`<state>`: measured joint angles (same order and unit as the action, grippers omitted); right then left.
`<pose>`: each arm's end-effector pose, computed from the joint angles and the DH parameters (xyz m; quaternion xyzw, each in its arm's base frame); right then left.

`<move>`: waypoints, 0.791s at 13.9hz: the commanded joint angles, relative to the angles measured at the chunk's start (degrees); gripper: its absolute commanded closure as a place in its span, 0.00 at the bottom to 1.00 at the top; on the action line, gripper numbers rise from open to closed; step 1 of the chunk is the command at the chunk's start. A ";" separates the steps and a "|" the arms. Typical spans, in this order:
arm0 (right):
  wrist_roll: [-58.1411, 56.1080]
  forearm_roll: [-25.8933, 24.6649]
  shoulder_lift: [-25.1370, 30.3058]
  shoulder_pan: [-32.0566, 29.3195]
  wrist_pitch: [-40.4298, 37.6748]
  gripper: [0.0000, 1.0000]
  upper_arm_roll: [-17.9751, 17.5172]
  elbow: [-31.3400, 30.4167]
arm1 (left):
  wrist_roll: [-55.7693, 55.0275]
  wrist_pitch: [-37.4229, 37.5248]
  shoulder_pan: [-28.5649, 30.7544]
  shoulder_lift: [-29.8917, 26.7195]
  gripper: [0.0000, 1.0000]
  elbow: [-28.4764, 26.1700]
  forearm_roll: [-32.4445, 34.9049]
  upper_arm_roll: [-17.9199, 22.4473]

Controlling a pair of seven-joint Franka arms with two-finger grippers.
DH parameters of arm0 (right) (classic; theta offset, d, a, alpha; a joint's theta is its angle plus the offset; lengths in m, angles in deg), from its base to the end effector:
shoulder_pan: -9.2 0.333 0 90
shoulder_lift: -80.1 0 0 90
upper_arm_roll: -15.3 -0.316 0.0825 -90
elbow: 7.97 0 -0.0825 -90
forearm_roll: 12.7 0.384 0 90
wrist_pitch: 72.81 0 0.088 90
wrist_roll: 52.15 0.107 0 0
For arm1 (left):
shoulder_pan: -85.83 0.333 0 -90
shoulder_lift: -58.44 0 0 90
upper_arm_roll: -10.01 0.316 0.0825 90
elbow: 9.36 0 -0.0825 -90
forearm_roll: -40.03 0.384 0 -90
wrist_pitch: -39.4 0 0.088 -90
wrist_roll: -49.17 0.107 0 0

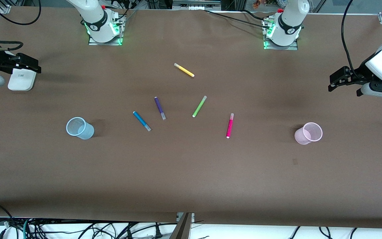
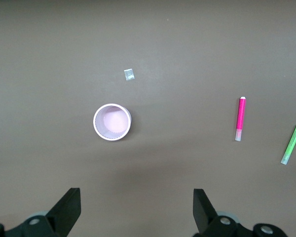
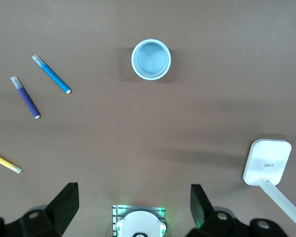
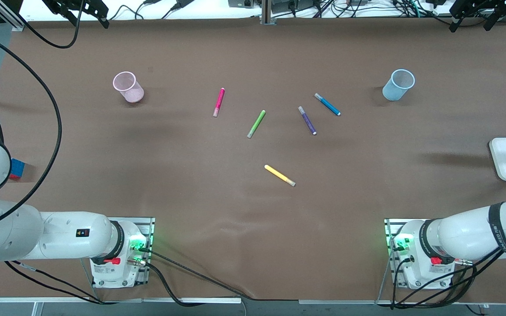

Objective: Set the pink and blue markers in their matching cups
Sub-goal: 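Move both grippers out from the rest pose toward the markers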

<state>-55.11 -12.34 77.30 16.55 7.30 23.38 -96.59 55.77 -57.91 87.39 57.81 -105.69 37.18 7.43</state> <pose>0.5489 -0.0043 0.5956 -0.9950 -0.0193 0.0983 0.0029 0.5601 -0.0148 0.5895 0.9976 -0.0636 0.0152 0.0237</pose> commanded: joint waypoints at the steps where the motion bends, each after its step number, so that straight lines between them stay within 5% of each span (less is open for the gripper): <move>1: -0.46 1.13 -2.56 0.12 0.92 0.00 -0.08 1.25 | 1.49 5.35 0.64 2.92 0.00 5.96 -0.06 -0.32; 6: -0.64 2.53 -7.56 1.34 2.49 0.00 -0.87 1.34 | 0.88 5.02 -1.72 5.28 0.00 5.88 1.27 -1.89; 11: -0.64 3.59 -14.33 7.40 12.32 0.00 -1.58 1.34 | -0.71 -5.85 -2.52 13.72 0.00 3.35 0.39 -6.38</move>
<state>-55.23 -9.72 65.65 21.76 17.09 21.71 -96.52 55.68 -60.14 85.06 67.29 -102.39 37.44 2.57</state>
